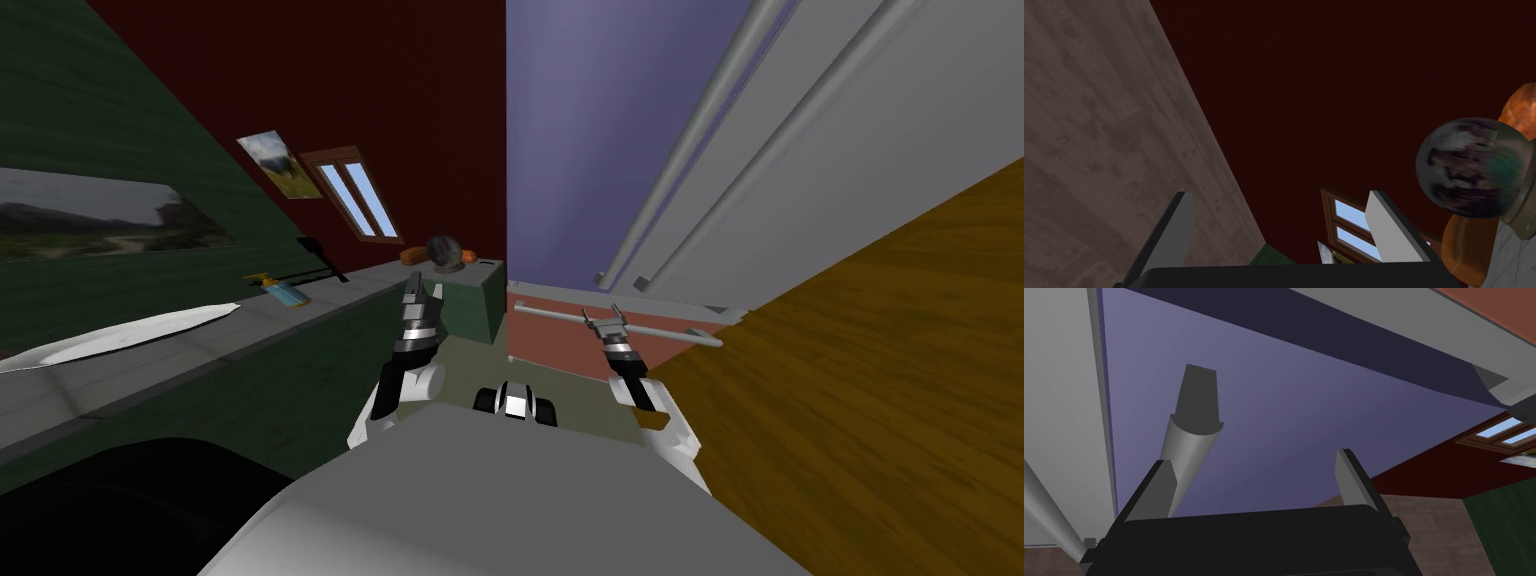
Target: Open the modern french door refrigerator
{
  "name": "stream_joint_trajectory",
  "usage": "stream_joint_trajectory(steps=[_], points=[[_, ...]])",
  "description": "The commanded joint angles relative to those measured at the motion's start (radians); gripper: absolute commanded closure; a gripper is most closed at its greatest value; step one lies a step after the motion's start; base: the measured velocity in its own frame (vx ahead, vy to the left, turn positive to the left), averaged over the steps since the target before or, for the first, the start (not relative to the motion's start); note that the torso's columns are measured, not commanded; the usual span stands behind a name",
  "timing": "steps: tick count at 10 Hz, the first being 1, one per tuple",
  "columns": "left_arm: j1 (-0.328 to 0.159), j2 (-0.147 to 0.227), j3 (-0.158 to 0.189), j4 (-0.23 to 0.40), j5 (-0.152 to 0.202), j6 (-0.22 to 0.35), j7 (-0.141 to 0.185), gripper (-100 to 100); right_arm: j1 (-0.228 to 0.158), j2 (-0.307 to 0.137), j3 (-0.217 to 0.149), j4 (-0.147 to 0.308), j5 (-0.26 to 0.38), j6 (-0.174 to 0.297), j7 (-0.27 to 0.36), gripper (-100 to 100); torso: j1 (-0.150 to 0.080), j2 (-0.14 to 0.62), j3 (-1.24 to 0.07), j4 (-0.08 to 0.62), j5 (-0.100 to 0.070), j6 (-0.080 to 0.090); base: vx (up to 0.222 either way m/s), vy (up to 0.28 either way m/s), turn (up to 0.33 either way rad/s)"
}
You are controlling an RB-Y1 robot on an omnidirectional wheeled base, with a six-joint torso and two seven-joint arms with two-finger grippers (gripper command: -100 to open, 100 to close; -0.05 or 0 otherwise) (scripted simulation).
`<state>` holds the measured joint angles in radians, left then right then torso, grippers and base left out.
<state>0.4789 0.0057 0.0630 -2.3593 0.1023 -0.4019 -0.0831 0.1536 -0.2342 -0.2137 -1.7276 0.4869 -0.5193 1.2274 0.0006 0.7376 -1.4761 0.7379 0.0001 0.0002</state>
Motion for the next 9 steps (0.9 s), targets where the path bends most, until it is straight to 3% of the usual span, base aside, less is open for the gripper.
stream_joint_trajectory(steps=[1,3,6,8,9], points=[[0.000,0.000,0.000,0.000,0.000,0.000,0.000,0,-0.010,0.000,-0.021,0.045,0.040,-0.012,0.079,-100,0.001,0.000,0.000,0.000,0.000,0.000,0.054,0.129,-0.072],[0.000,0.000,0.000,0.000,0.000,0.000,0.000,0,-0.010,0.000,-0.021,0.045,0.040,-0.012,0.122,-100,0.000,0.000,0.000,0.000,0.000,0.000,0.038,0.076,-0.013],[0.000,0.000,0.000,0.000,0.000,0.000,0.000,0,-0.019,0.001,-0.048,0.100,0.093,-0.024,0.215,-100,-0.001,0.001,0.000,0.000,0.000,0.000,0.038,0.070,-0.051],[0.000,0.000,0.000,0.000,0.000,0.000,0.000,0,-0.019,0.001,-0.048,0.100,0.093,-0.024,0.251,-100,0.000,0.000,0.000,0.000,0.000,0.000,0.026,0.062,-0.010],[0.000,0.000,0.000,0.000,0.000,0.000,0.000,0,-0.022,0.003,-0.061,0.126,0.119,-0.030,0.290,-100,-0.002,0.001,0.001,0.000,0.000,0.000,0.024,0.065,-0.041]])
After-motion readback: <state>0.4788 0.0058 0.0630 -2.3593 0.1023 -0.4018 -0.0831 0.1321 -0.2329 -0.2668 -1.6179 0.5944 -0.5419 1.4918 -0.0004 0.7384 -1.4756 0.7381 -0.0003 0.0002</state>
